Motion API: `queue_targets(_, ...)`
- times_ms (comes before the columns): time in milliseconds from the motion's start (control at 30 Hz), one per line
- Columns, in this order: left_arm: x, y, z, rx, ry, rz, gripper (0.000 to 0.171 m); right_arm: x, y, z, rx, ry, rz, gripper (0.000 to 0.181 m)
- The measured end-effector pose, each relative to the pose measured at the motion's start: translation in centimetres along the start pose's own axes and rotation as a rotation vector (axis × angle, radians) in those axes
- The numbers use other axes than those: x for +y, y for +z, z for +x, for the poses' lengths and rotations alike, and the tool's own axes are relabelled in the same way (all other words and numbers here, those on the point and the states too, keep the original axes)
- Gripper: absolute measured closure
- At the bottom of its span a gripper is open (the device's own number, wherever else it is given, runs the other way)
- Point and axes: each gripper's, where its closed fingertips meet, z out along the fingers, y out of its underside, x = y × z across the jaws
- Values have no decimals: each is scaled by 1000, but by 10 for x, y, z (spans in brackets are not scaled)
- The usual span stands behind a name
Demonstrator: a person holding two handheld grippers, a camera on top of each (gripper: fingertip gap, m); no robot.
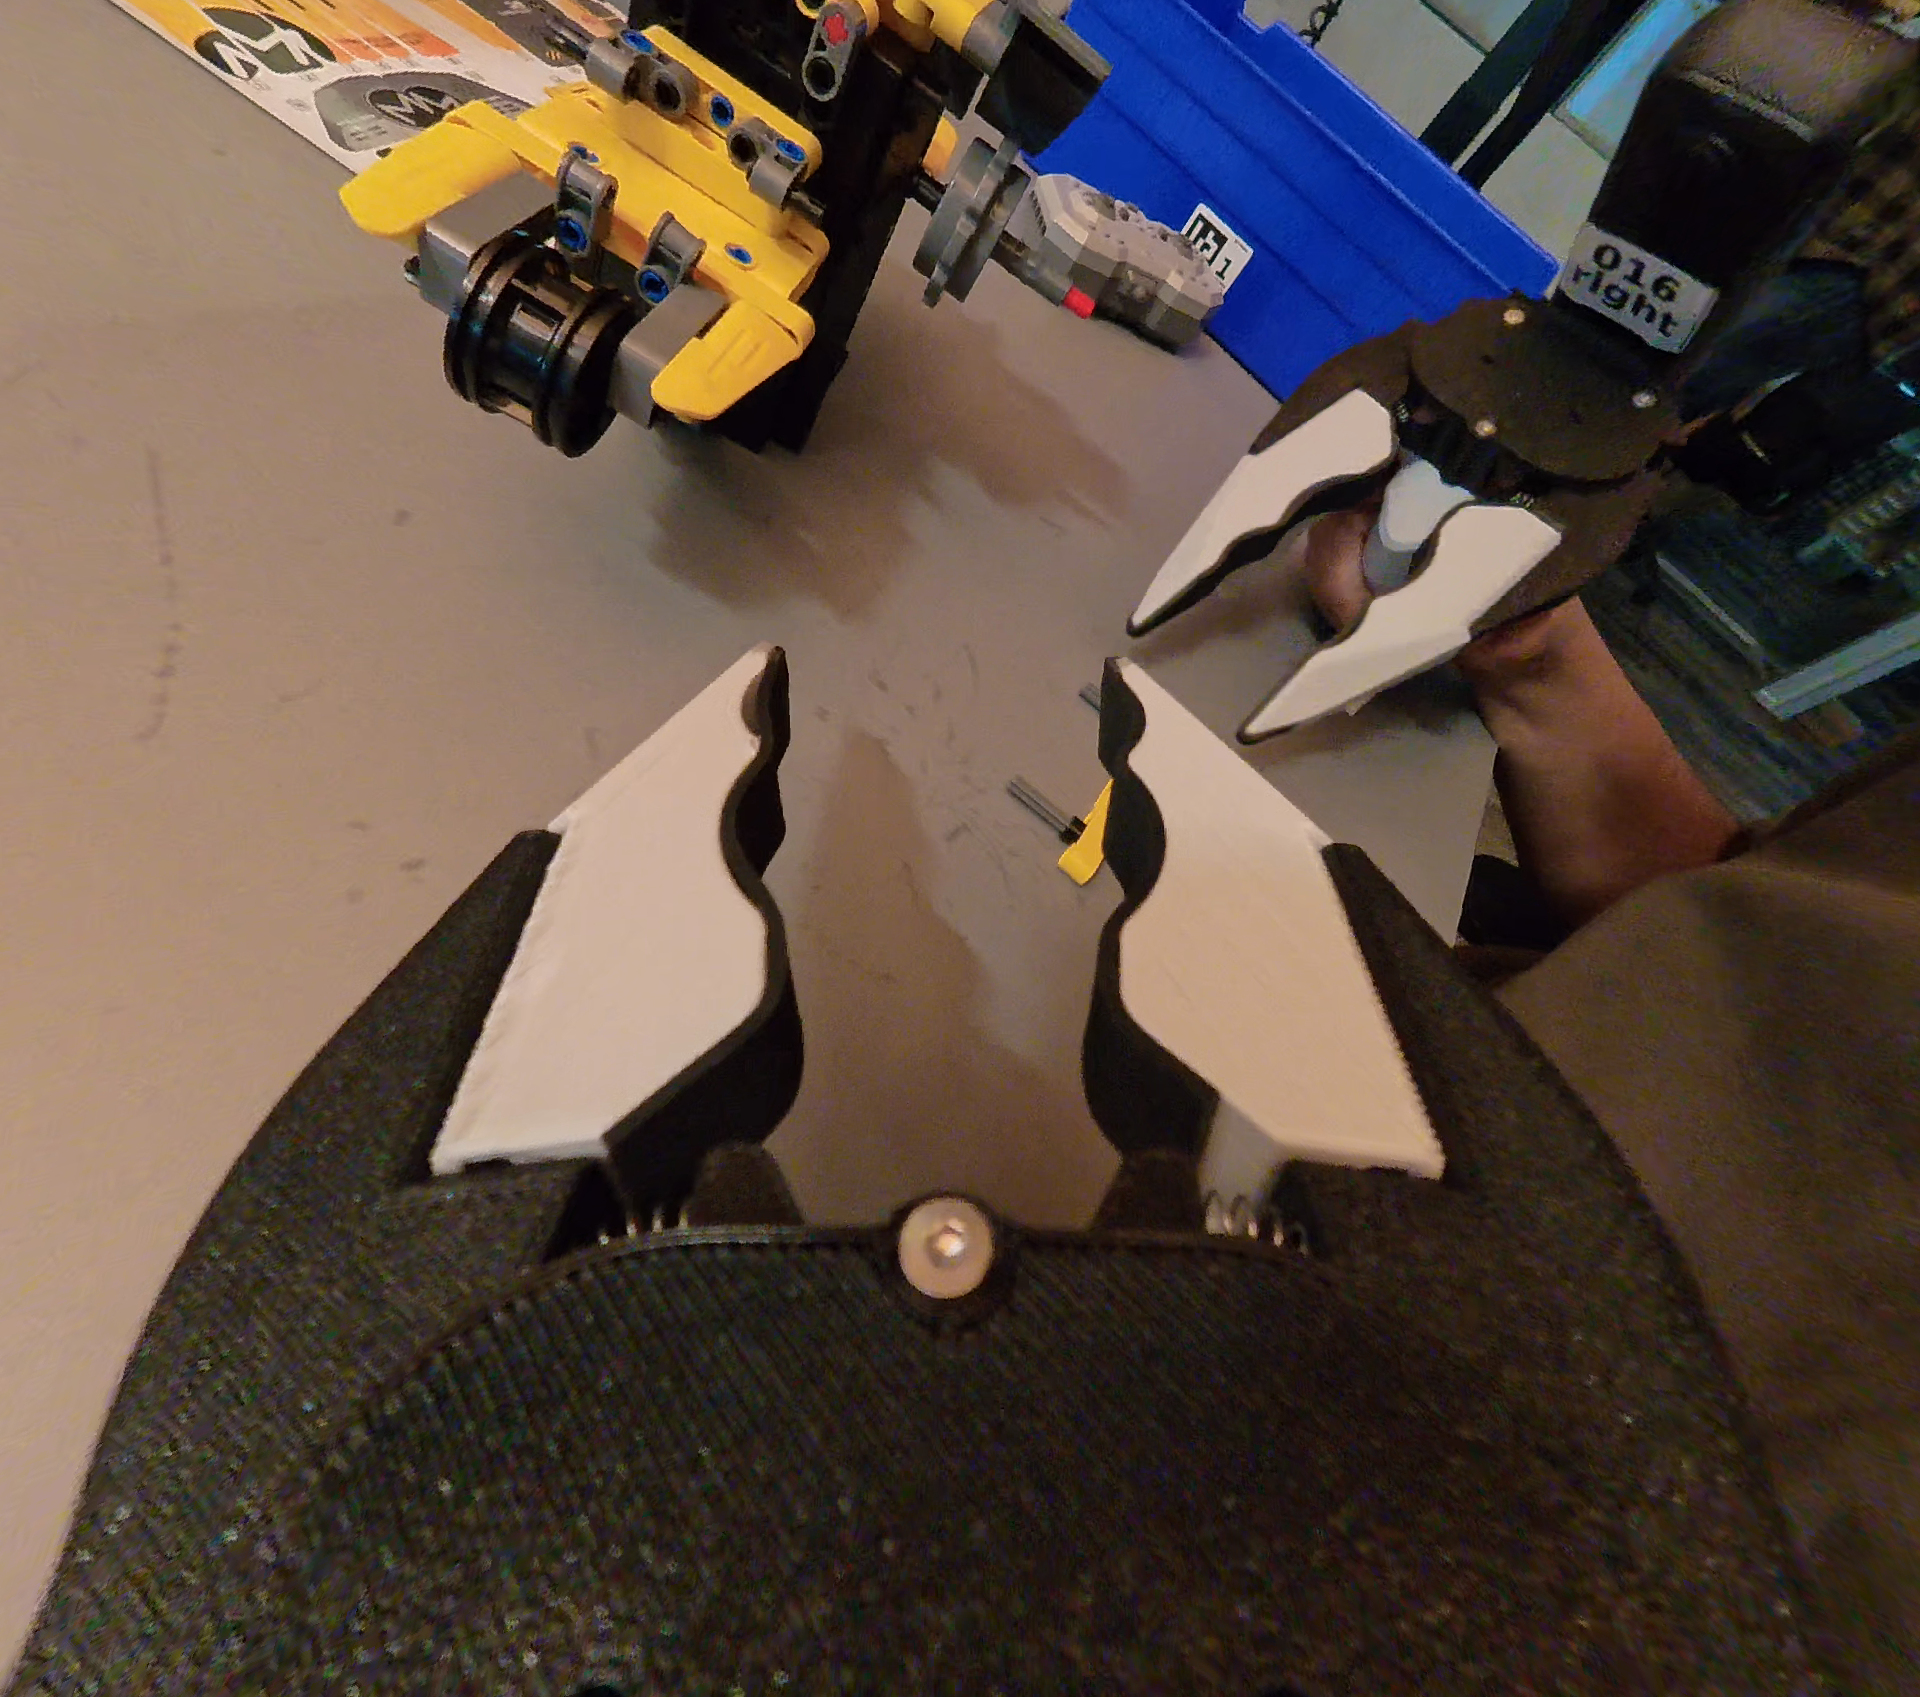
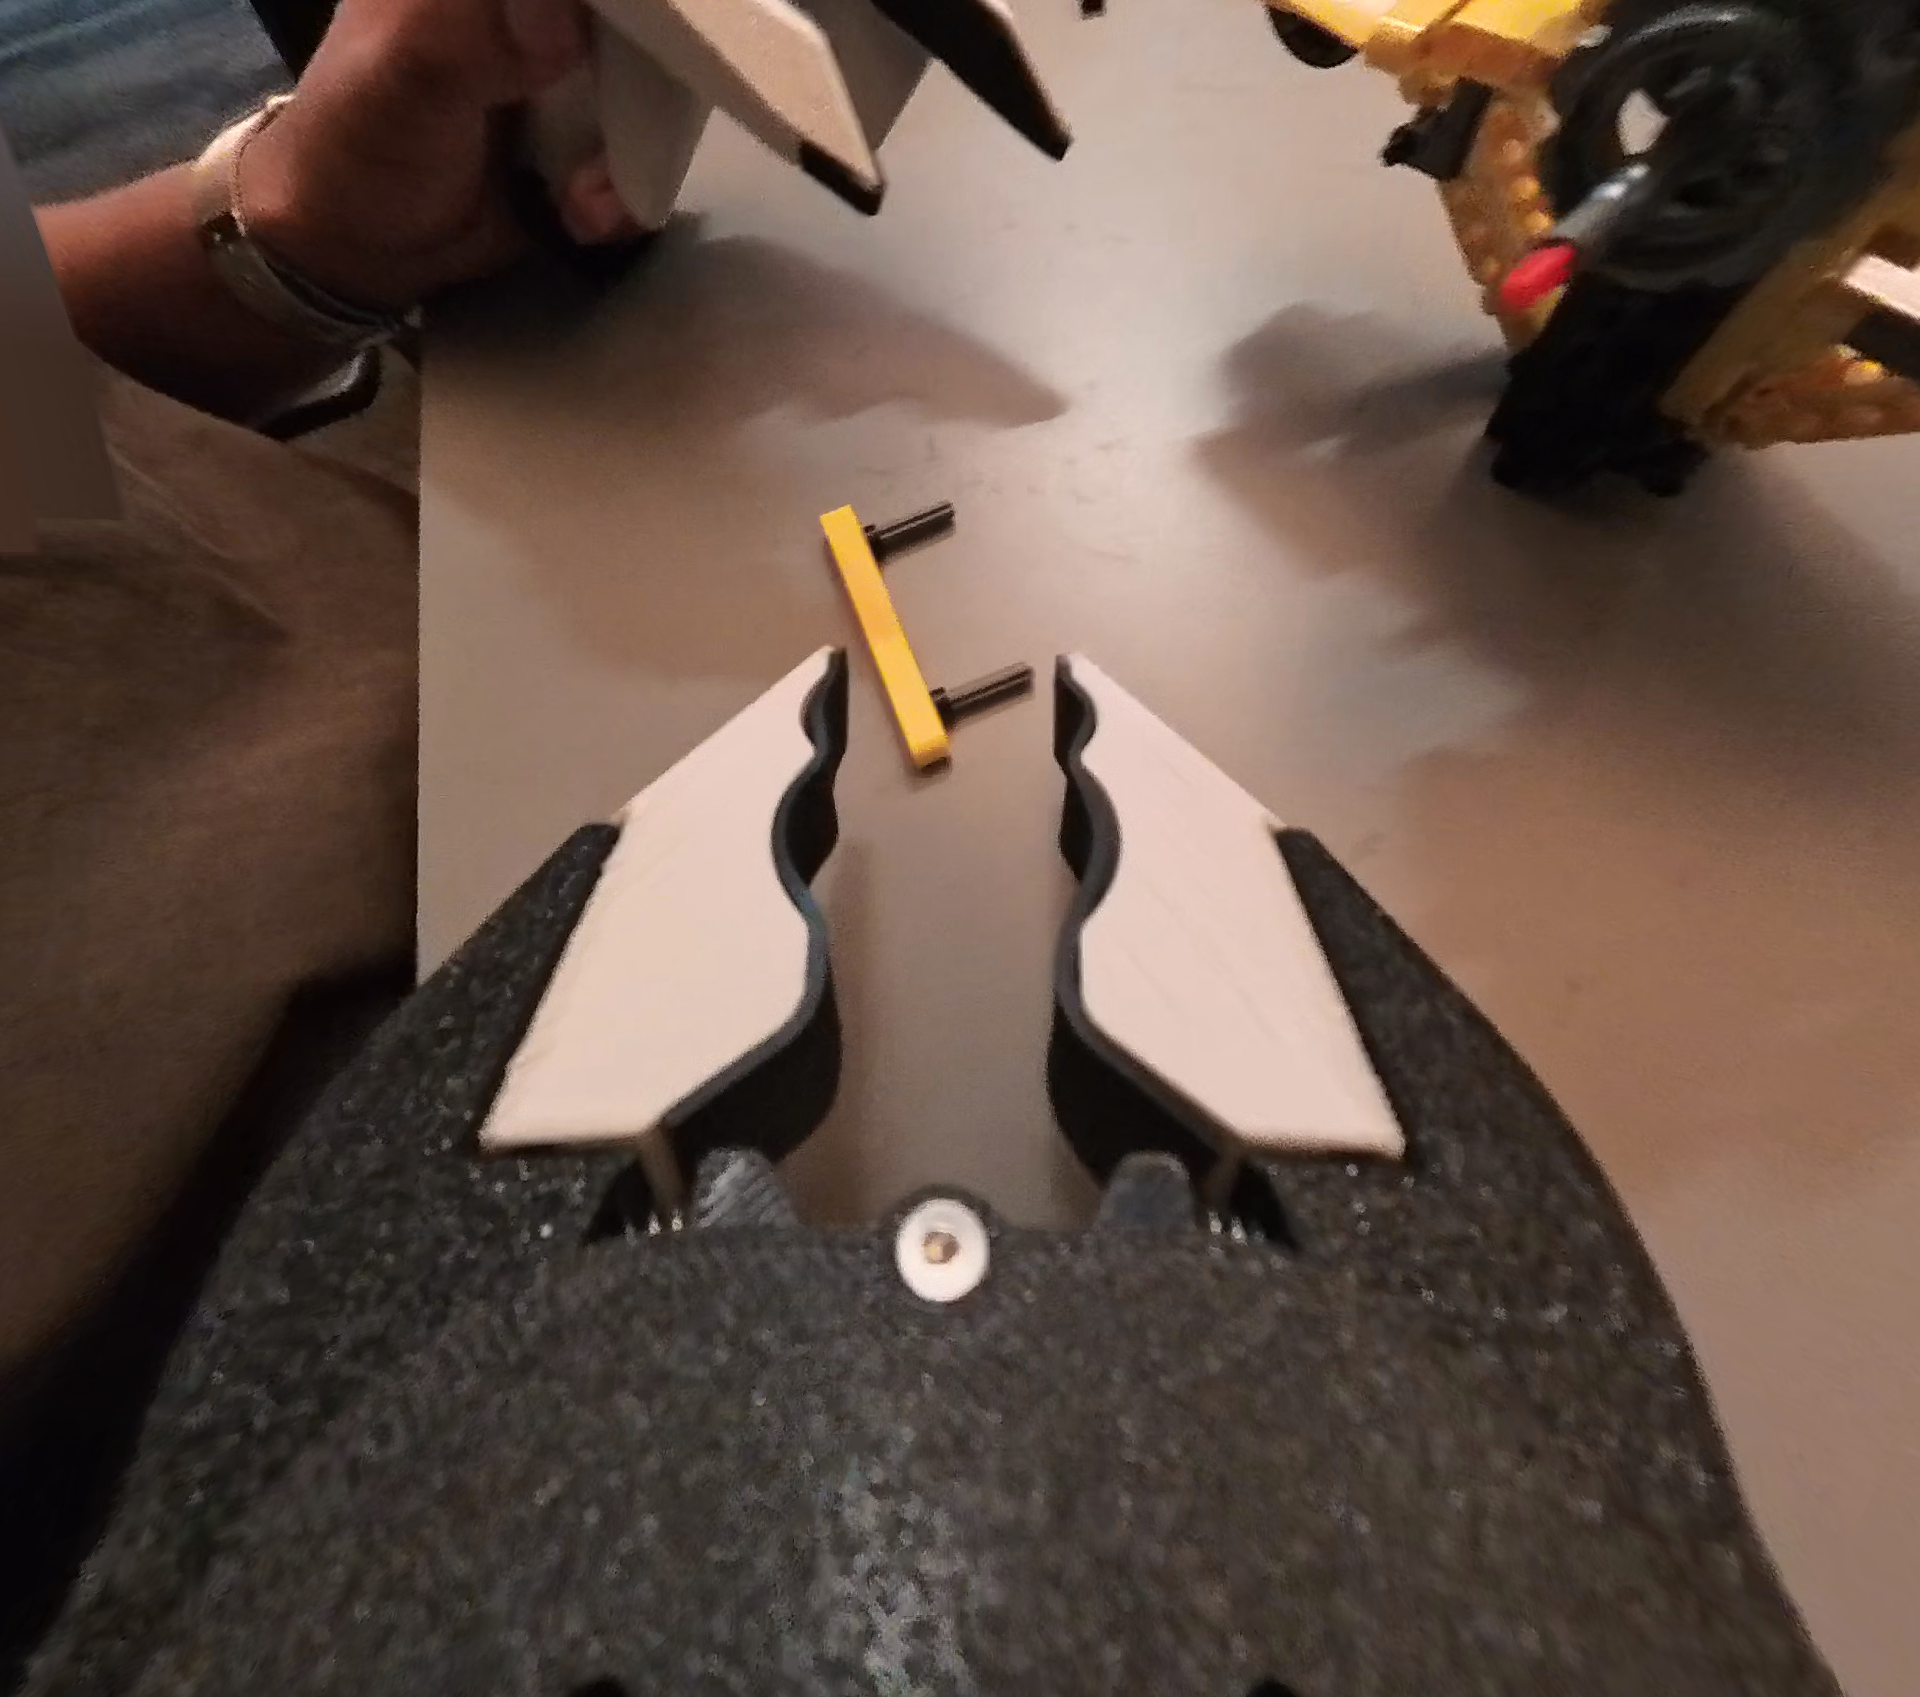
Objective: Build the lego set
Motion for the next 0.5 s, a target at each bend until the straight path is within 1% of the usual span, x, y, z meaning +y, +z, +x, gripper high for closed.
queue_targets(67, 0, 0, 0, 1, -1, 0, 114, 0, 0, -9, -36, -40, 2, 142)
queue_targets(167, 0, 0, 0, 1, -2, -2, 114, 3, 1, -14, -28, -99, -18, 141)
queue_targets(333, 0, 0, 0, 5, -5, 1, 114, 15, 7, -2, 73, -152, -104, 142)
queue_targets(500, -1, 0, 0, 8, -8, 3, 114, 16, 6, 9, 126, -139, -117, 146)
